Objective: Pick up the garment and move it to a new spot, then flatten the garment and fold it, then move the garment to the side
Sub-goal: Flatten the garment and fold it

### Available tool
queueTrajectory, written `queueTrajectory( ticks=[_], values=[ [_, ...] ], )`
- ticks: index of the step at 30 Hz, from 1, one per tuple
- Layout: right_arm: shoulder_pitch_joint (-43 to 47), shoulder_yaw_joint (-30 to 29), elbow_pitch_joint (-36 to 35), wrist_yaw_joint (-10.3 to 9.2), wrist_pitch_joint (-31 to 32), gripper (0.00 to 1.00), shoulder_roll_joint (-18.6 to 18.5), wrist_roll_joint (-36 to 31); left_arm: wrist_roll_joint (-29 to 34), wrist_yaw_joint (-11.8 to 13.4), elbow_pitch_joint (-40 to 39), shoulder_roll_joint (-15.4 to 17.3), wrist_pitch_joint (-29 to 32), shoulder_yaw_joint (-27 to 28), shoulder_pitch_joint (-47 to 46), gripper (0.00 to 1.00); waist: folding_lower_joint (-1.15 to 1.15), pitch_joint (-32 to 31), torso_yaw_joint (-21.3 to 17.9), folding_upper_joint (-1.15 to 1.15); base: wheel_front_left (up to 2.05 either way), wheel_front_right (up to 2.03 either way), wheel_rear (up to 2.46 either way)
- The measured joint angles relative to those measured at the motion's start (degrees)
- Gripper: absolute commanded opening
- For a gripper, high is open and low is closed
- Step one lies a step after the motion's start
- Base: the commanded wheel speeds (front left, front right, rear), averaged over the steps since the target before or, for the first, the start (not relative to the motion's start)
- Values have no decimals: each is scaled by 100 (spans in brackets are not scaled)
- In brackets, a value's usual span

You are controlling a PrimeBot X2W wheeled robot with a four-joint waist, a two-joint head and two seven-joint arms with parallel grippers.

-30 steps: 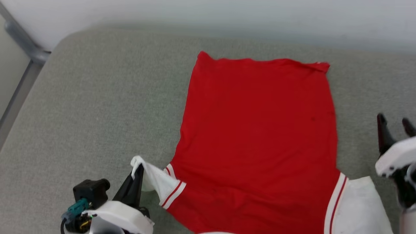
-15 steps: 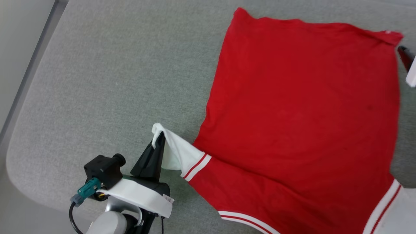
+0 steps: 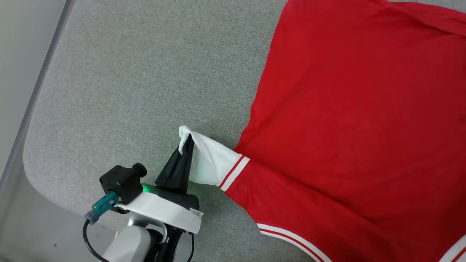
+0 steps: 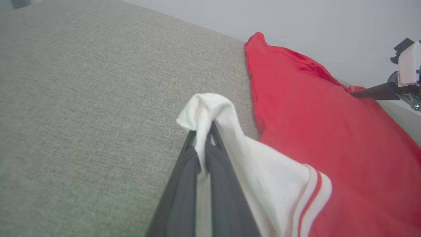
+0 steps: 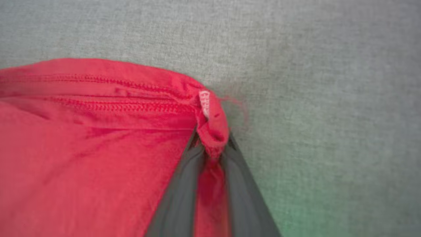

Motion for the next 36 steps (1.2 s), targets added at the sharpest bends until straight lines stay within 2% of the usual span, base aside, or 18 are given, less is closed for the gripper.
queueTrajectory(
  ticks=[5,11,15,16,19,22,27,31,36],
  values=[
    [102,147,-15,-2,-73,0,55,-87,12,0,126,20,-23,41,0,0,1,-198,-52,0,0,0,0],
    [820,599,-387,1,-249,0,-197,247,41,60,268,120,48,26,158,0,1,-688,-139,0,0,0,0],
    [1635,659,-921,0,-291,0,-381,719,0,189,282,201,164,54,380,0,0,-1071,-261,0,0,0,0],
    [2333,649,-1437,0,-314,0,-430,1057,-26,280,260,324,265,103,529,0,0,-1348,-395,0,0,0,0],
    [3143,472,-2061,0,-345,0,-379,1349,-86,389,226,391,369,168,688,0,0,-1610,-557,0,0,0,0],
    [4053,236,-2728,0,-309,0,-188,1506,-119,488,197,522,481,222,893,0,0,-1854,-753,0,0,0,0],
    [5470,-181,-3728,-1,-225,0,381,1649,-204,584,186,664,675,235,1183,0,-1,-2218,-1096,0,0,0,0],
    [6496,-380,-4202,-1,-190,0,889,1695,-255,619,243,693,811,185,1382,0,0,-2495,-1337,0,0,0,0],
    [7314,-363,-4455,-1,-240,0,1200,1871,-296,658,275,745,866,176,1504,0,0,-2690,-1641,0,0,0,0]
  ],
)
